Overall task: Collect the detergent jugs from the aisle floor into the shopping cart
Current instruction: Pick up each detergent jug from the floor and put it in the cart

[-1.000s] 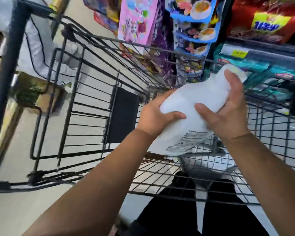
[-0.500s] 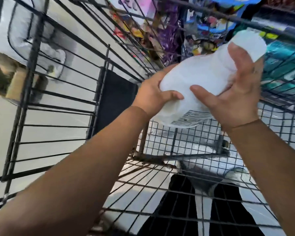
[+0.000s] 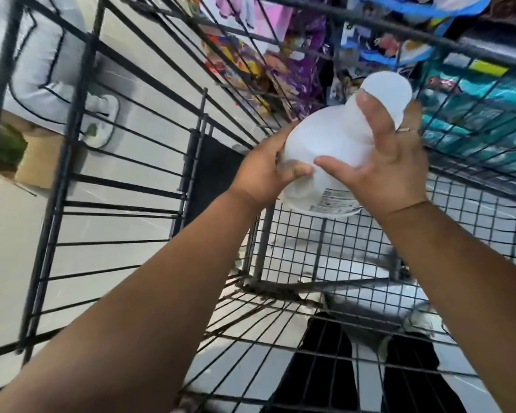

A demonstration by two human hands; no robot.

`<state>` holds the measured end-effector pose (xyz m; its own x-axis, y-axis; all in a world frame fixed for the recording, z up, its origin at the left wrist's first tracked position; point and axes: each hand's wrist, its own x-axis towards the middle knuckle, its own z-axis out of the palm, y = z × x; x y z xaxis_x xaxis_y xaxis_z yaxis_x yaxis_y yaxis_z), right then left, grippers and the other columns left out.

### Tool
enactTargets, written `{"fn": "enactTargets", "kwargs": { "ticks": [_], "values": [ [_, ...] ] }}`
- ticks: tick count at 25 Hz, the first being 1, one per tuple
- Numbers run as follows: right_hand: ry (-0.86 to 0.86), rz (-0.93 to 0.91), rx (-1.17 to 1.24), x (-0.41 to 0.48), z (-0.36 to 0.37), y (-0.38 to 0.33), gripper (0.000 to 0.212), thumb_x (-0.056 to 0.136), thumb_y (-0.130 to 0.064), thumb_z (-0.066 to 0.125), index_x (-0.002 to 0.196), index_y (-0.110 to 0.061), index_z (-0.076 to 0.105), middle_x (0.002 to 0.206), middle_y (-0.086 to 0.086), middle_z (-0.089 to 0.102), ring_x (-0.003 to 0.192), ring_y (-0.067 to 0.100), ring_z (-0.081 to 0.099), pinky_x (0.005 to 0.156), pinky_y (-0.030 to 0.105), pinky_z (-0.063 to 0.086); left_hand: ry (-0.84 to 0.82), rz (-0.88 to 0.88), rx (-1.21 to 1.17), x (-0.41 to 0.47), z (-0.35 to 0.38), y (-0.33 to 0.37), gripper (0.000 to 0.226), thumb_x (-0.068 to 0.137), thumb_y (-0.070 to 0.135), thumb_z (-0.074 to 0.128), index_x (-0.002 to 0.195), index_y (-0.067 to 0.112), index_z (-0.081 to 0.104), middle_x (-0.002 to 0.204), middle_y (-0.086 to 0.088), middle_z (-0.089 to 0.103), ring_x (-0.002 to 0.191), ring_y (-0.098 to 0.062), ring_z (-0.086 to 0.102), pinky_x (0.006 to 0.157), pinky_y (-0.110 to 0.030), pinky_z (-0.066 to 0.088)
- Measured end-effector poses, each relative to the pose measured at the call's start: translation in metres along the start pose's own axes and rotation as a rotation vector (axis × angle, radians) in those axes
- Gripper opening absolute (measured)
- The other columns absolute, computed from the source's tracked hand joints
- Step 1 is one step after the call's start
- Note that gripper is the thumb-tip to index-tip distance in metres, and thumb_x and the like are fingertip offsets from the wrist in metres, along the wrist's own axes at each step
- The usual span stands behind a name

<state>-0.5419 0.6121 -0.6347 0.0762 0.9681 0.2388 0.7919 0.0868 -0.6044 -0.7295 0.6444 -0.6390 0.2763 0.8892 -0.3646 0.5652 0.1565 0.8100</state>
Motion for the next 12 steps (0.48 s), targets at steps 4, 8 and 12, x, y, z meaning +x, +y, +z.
{"fn": "enactTargets", "kwargs": {
  "ticks": [4, 8, 12],
  "values": [
    [-0.04, -0.066, -0.002, -0.008, -0.002, 0.005, 0.071, 0.076, -0.071, 0.054, 0.134, -0.053, 0.018, 0.133, 0.036, 0.039, 0.112, 0.048, 0.054, 0.082, 0.054, 0.054, -0.009, 0.014, 0.068, -0.004, -0.003, -0.006, 0.064, 0.078, 0.041, 0.073, 0.135, 0.041, 0.046, 0.127, 0.006, 0.059, 0.117, -0.014, 0.054, 0.1, -0.041, 0.047],
    [-0.119, -0.138, 0.006, -0.017, -0.011, 0.005, 0.074, 0.077, -0.051, 0.07, 0.136, -0.049, 0.025, 0.137, 0.033, 0.036, 0.122, 0.046, 0.046, 0.093, 0.053, 0.05, -0.001, 0.003, 0.113, -0.01, -0.005, -0.015, 0.068, 0.074, 0.05, 0.071, 0.137, 0.042, 0.045, 0.13, 0.007, 0.057, 0.121, -0.014, 0.052, 0.102, -0.045, 0.046],
    [-0.267, -0.146, -0.003, -0.039, -0.026, -0.002, 0.081, 0.08, -0.024, 0.075, 0.133, -0.058, 0.023, 0.146, 0.026, 0.025, 0.128, 0.046, 0.04, 0.101, 0.054, 0.044, -0.012, -0.021, 0.207, -0.028, -0.011, -0.004, 0.075, 0.07, 0.044, 0.075, 0.138, 0.036, 0.046, 0.131, 0.003, 0.056, 0.119, -0.017, 0.053, 0.103, -0.042, 0.045]
  ]
}}
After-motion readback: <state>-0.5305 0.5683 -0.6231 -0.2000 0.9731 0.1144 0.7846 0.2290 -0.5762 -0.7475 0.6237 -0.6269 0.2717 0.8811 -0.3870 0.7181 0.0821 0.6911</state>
